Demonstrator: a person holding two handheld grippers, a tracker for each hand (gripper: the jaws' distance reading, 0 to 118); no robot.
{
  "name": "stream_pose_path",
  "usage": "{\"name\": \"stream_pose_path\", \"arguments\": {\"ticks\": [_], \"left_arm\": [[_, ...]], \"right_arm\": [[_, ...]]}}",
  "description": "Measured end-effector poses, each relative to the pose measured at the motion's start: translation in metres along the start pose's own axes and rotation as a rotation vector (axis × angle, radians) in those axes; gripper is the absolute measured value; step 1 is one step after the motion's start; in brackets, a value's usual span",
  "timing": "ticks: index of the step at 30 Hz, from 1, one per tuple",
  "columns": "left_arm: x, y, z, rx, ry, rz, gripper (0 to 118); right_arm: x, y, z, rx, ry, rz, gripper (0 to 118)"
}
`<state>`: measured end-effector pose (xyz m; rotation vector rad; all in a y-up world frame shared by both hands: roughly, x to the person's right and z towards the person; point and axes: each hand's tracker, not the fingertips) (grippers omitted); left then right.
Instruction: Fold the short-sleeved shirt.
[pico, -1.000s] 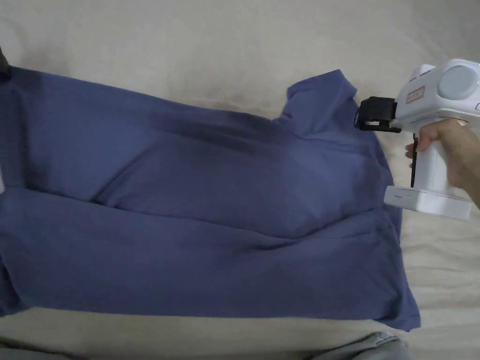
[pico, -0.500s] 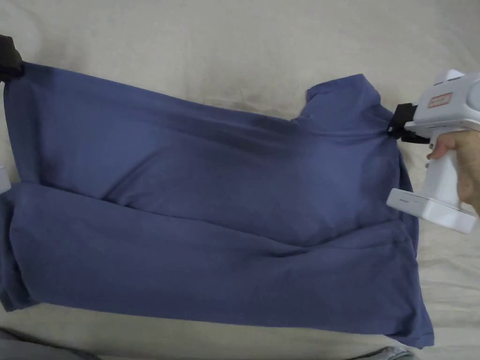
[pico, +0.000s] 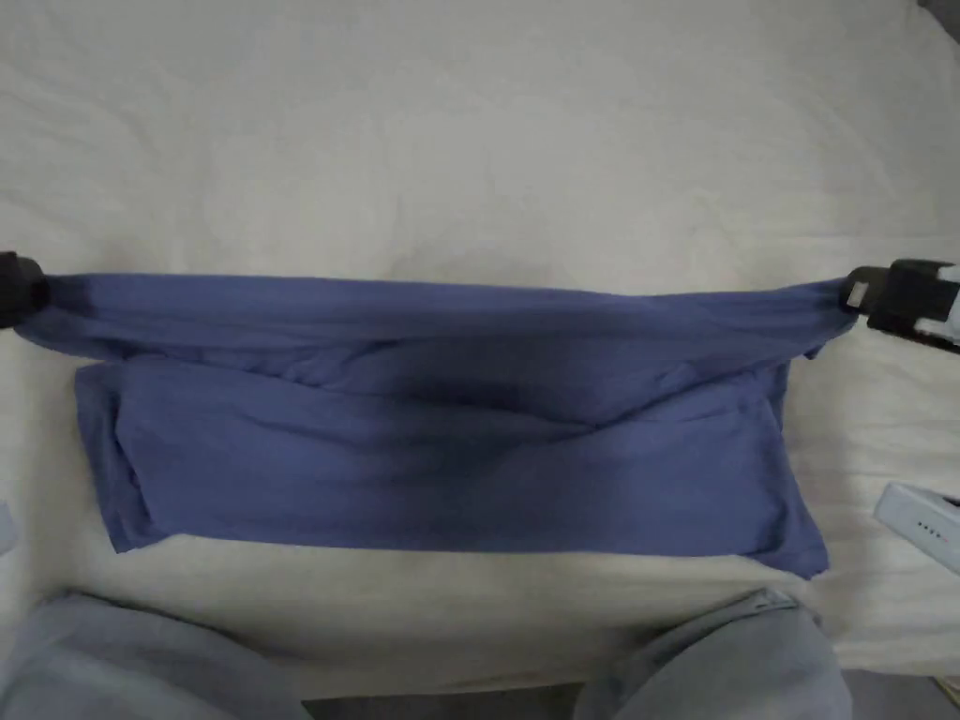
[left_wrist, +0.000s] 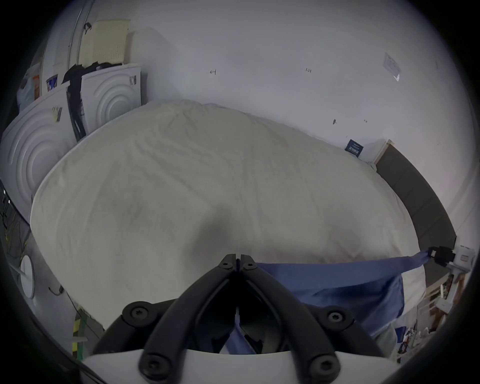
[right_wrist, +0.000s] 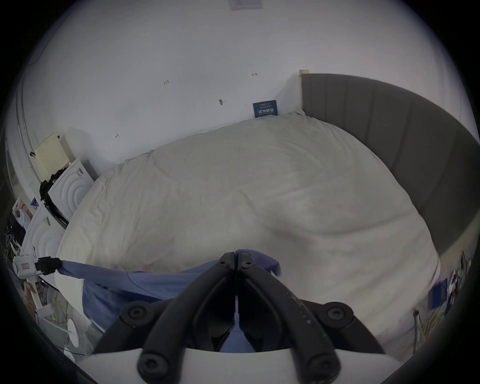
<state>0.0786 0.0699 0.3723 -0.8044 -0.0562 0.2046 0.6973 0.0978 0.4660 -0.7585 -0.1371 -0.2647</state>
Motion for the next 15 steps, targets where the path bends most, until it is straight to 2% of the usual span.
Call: {"name": "stream_pose_path", "arguments": {"ticks": [4, 5, 7, 8, 9, 10, 11, 12, 13, 15], "left_arm": [[0.011, -0.059, 0.012, -0.081, 0.035, 0.007, 1], [-0.018, -0.066, -0.013, -0.106, 0.043, 0.013, 1], [-0.022, -0.088, -0.019, -0.159, 0.070, 0.016, 6], [-0.022, -0.099, -0.021, -0.179, 0.091, 0.015, 22], [-0.011, -0.109, -0.011, -0.192, 0.110, 0.004, 45], [-0.009, -0.113, -0.010, -0.204, 0.129, -0.009, 72], [-0.009, -0.114, -0.010, -0.214, 0.155, -0.022, 96], [-0.010, -0.111, -0.006, -0.186, 0.180, -0.024, 108], [-0.015, -0.106, -0.003, -0.141, 0.195, -0.019, 114], [-0.009, -0.089, 0.013, -0.003, 0.182, -0.014, 116]], "right_arm": [[0.014, -0.062, 0.011, -0.059, -0.034, -0.047, 4], [0.016, -0.076, 0.012, -0.079, -0.041, -0.056, 4], [0.025, -0.098, 0.009, -0.112, -0.062, -0.086, 5], [0.028, -0.107, 0.010, -0.129, -0.068, -0.102, 11], [0.030, -0.111, 0.011, -0.140, -0.076, -0.107, 25], [0.031, -0.113, 0.014, -0.148, -0.095, -0.100, 48], [0.035, -0.112, 0.015, -0.148, -0.116, -0.081, 76], [0.035, -0.107, 0.021, -0.126, -0.145, -0.048, 89], [0.033, -0.102, 0.029, -0.093, -0.159, -0.009, 95], [0.026, -0.085, 0.049, 0.023, -0.174, 0.073, 102]]}}
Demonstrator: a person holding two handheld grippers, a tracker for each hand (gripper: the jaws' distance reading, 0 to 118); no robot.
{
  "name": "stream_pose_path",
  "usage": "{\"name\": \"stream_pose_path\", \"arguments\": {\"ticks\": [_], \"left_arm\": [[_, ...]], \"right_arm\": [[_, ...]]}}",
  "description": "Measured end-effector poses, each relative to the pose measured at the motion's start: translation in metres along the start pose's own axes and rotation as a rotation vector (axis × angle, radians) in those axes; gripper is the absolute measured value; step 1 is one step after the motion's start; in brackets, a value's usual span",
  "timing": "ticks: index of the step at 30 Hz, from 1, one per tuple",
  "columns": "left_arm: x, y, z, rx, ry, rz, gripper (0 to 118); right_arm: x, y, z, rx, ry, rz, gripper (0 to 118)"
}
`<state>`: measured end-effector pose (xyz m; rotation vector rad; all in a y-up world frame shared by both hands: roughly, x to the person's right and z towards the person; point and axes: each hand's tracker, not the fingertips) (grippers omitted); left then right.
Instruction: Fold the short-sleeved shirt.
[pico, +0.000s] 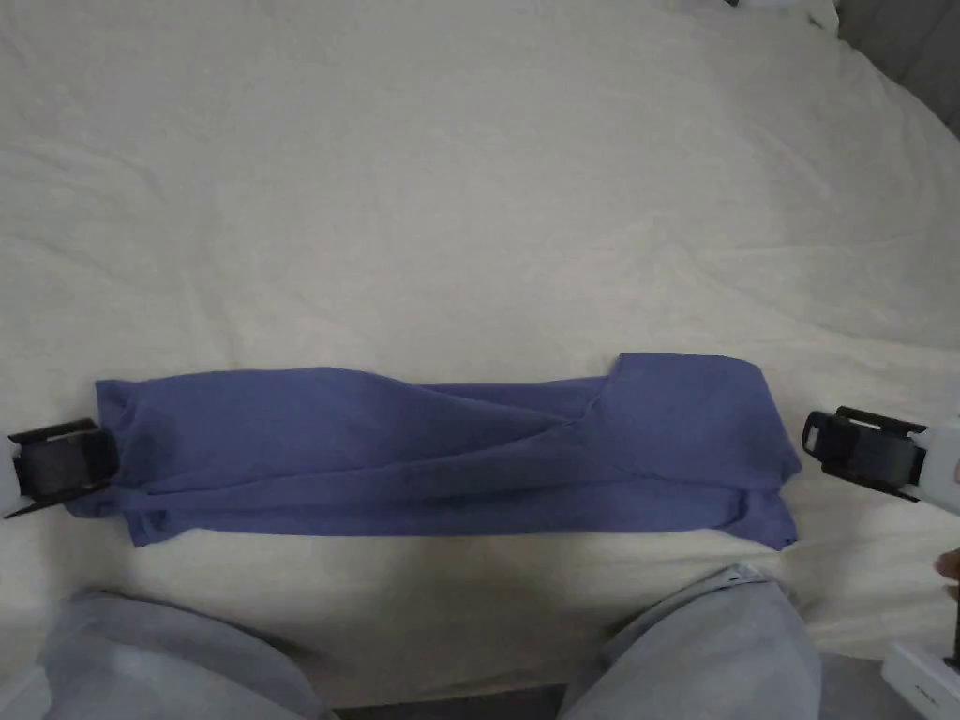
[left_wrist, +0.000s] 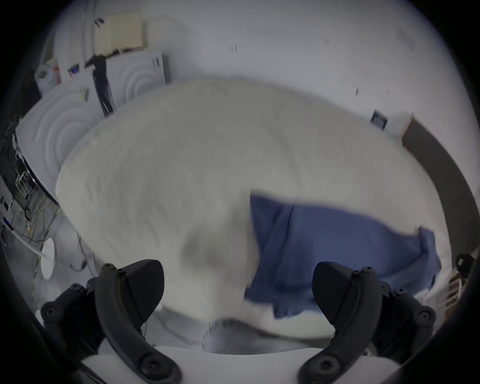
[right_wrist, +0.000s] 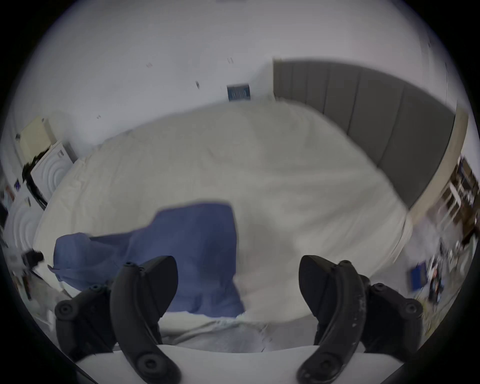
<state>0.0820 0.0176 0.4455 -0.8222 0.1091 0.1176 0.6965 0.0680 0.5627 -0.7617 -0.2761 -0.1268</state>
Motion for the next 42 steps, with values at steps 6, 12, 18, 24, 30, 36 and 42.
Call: {"name": "stream_pose_path", "arguments": {"ticks": [6, 12, 18, 24, 30, 36, 42], "left_arm": [[0.052, 0.035, 0.067, 0.432, -0.020, -0.143, 118], [0.102, 0.029, 0.081, 0.616, -0.068, -0.260, 118], [0.134, 0.014, 0.088, 0.634, -0.136, -0.291, 54], [0.142, 0.014, 0.079, 0.582, -0.168, -0.294, 0], [0.133, 0.029, 0.072, 0.503, -0.192, -0.206, 0], [0.085, 0.058, 0.040, 0.336, -0.199, -0.137, 96], [0.013, 0.055, 0.011, 0.143, -0.476, 0.180, 118]], "right_arm": [[-0.037, 0.043, 0.055, 0.363, 0.068, 0.077, 118], [-0.084, 0.038, 0.072, 0.529, 0.065, 0.139, 118], [-0.102, 0.024, 0.067, 0.537, 0.103, 0.073, 59], [-0.102, 0.022, 0.061, 0.526, 0.094, 0.011, 2], [-0.105, 0.024, 0.061, 0.506, 0.090, 0.023, 1], [-0.108, 0.024, 0.061, 0.485, 0.108, 0.044, 1], [-0.111, 0.023, 0.053, 0.433, 0.116, 0.060, 1]]}}
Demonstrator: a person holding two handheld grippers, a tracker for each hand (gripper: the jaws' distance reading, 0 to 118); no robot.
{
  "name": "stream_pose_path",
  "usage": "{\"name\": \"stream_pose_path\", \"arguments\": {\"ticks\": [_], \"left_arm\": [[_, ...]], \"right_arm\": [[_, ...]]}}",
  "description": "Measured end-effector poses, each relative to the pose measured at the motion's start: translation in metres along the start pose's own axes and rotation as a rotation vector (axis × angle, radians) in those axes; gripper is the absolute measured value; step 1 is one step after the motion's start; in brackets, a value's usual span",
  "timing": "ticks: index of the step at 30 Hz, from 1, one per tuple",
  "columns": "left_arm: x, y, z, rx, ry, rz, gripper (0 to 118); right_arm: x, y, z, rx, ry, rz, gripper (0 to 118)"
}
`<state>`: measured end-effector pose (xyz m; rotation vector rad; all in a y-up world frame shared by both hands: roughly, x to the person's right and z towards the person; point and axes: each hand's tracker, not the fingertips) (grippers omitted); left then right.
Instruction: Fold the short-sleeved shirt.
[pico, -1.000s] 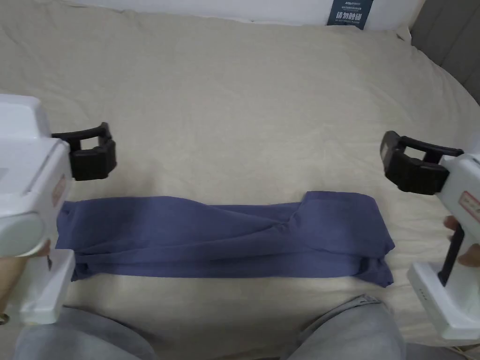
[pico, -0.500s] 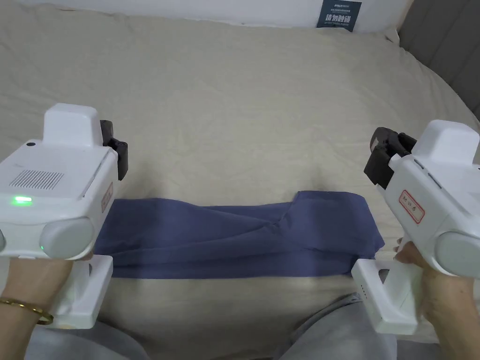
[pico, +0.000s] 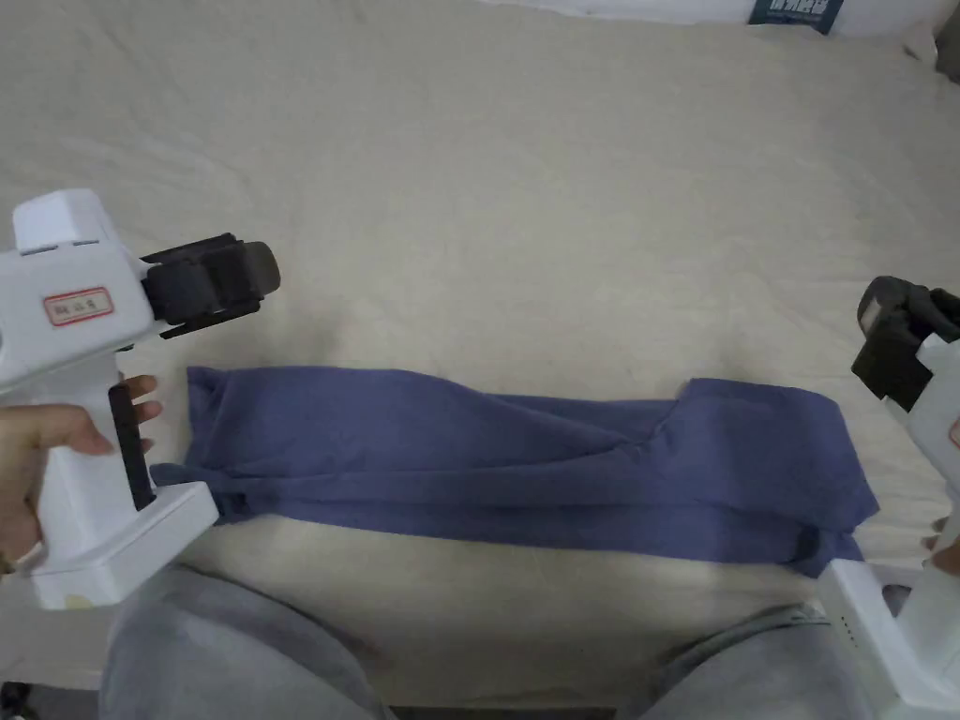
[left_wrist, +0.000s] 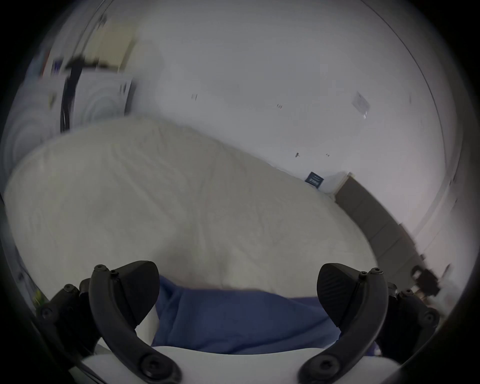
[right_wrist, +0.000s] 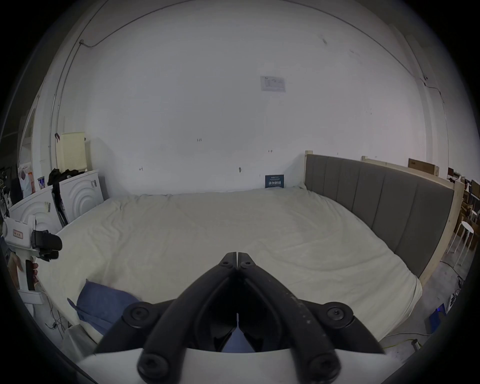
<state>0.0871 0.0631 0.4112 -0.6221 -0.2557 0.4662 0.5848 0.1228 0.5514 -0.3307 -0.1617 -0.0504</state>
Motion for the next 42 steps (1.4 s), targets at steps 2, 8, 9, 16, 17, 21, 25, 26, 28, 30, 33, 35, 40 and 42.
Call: {"name": "stream_pose_path", "arguments": {"ticks": [2, 8, 9, 16, 17, 21, 25, 26, 28, 30, 33, 35, 40, 42], "left_arm": [[-0.030, -0.005, -0.004, -0.047, -0.008, 0.054, 118], [-0.113, -0.039, -0.017, -0.152, -0.080, 0.226, 118], [-0.122, -0.044, -0.019, -0.155, -0.076, 0.242, 118], [-0.108, -0.072, -0.033, -0.219, -0.160, 0.457, 118], [-0.104, -0.075, -0.036, -0.226, -0.160, 0.450, 118], [-0.110, -0.081, -0.038, -0.211, -0.166, 0.429, 118], [-0.109, -0.085, -0.041, -0.168, -0.239, 0.550, 109], [-0.106, -0.086, -0.045, -0.186, -0.226, 0.545, 99], [-0.098, -0.087, -0.054, -0.250, -0.101, 0.473, 68], [-0.088, -0.084, -0.054, -0.257, -0.013, 0.387, 28], [-0.068, -0.075, -0.052, -0.284, 0.003, 0.404, 12], [-0.048, -0.065, -0.049, -0.300, 0.073, 0.286, 10], [0.006, -0.042, -0.029, -0.255, 0.143, -0.094, 10], [0.036, -0.034, -0.017, -0.217, 0.098, -0.151, 10]], "right_arm": [[0.000, -0.002, -0.001, -0.021, 0.021, -0.004, 1], [-0.004, -0.005, -0.006, -0.058, -0.002, 0.008, 1], [-0.004, -0.005, -0.007, -0.063, 0.000, 0.001, 1], [-0.009, -0.005, -0.016, -0.090, -0.013, -0.009, 1], [-0.011, -0.005, -0.017, -0.092, -0.010, -0.006, 1], [-0.015, -0.005, -0.020, -0.102, -0.002, 0.011, 1], [-0.020, -0.005, -0.023, -0.108, 0.013, 0.018, 1], [-0.021, -0.005, -0.023, -0.110, 0.017, 0.018, 1], [-0.022, -0.004, -0.023, -0.112, 0.027, 0.021, 1], [-0.023, -0.004, -0.022, -0.107, 0.032, 0.034, 1], [-0.022, -0.003, -0.020, -0.100, 0.035, 0.039, 1], [-0.022, -0.003, -0.017, -0.099, 0.035, 0.029, 1], [-0.015, -0.003, -0.012, -0.093, 0.038, 0.006, 1], [-0.012, -0.003, -0.009, -0.085, 0.035, -0.003, 1]]}}
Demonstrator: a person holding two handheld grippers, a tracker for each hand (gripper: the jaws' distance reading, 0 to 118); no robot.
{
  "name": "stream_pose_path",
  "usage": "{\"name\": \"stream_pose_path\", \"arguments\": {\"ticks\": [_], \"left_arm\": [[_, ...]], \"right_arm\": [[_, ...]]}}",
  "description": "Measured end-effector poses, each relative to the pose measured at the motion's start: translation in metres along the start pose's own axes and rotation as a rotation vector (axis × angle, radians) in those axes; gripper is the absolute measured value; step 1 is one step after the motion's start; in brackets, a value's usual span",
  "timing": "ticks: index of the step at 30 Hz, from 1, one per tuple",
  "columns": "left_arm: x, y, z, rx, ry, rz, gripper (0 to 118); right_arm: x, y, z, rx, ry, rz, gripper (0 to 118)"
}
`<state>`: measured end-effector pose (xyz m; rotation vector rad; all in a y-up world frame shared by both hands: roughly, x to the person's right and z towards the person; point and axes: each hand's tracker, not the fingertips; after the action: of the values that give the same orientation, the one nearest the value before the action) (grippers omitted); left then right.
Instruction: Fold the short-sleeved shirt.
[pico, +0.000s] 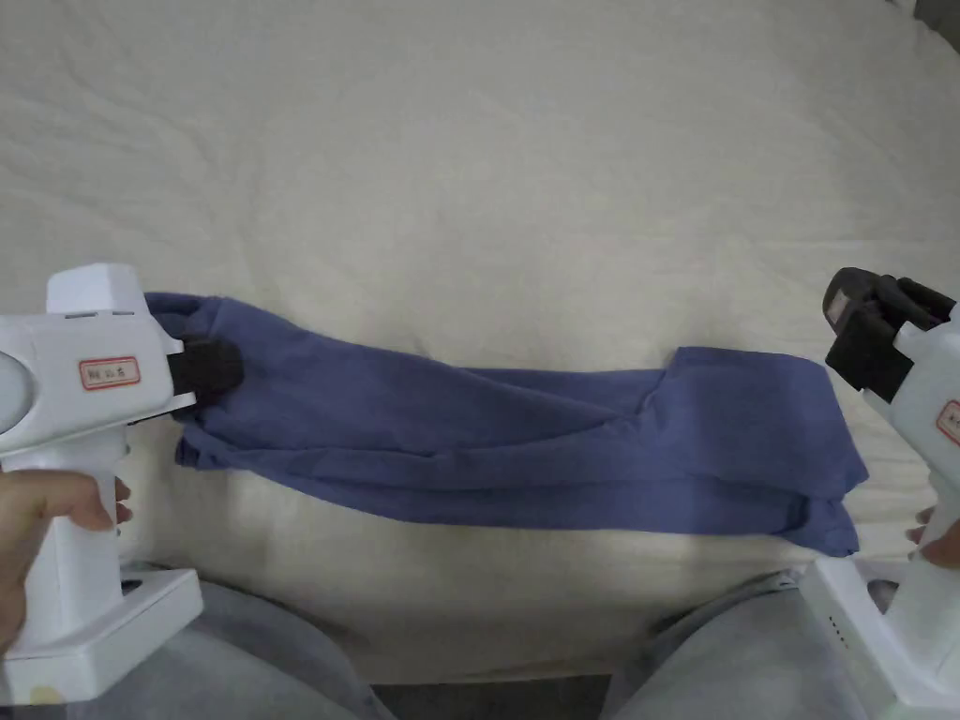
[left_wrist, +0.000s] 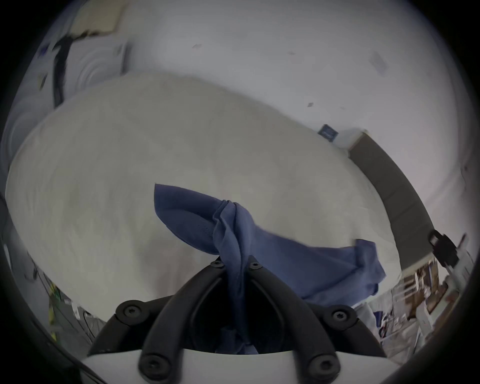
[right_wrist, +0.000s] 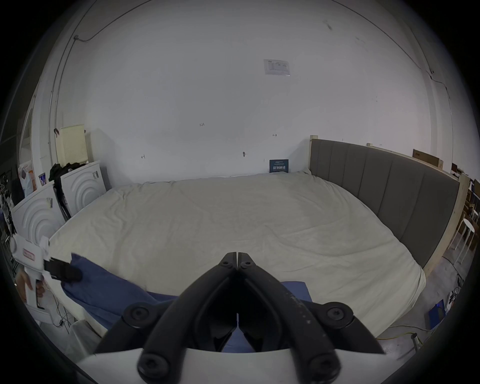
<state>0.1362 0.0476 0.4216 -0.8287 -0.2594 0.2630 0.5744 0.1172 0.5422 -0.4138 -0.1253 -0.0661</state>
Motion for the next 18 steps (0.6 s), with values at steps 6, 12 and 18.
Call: {"name": "stream_pose_path", "arguments": {"ticks": [6, 12, 18], "left_arm": [[0.095, 0.011, 0.011, -0.049, -0.150, -0.055, 10], [0.163, -0.016, -0.066, -0.190, -0.151, -0.161, 10], [0.211, -0.058, -0.136, -0.299, -0.142, -0.119, 10]], "right_arm": [[0.015, -0.001, 0.014, 0.031, -0.005, -0.030, 1], [0.038, -0.006, 0.031, 0.058, -0.027, -0.087, 1], [0.062, -0.016, 0.044, 0.054, -0.084, -0.121, 1]]}}
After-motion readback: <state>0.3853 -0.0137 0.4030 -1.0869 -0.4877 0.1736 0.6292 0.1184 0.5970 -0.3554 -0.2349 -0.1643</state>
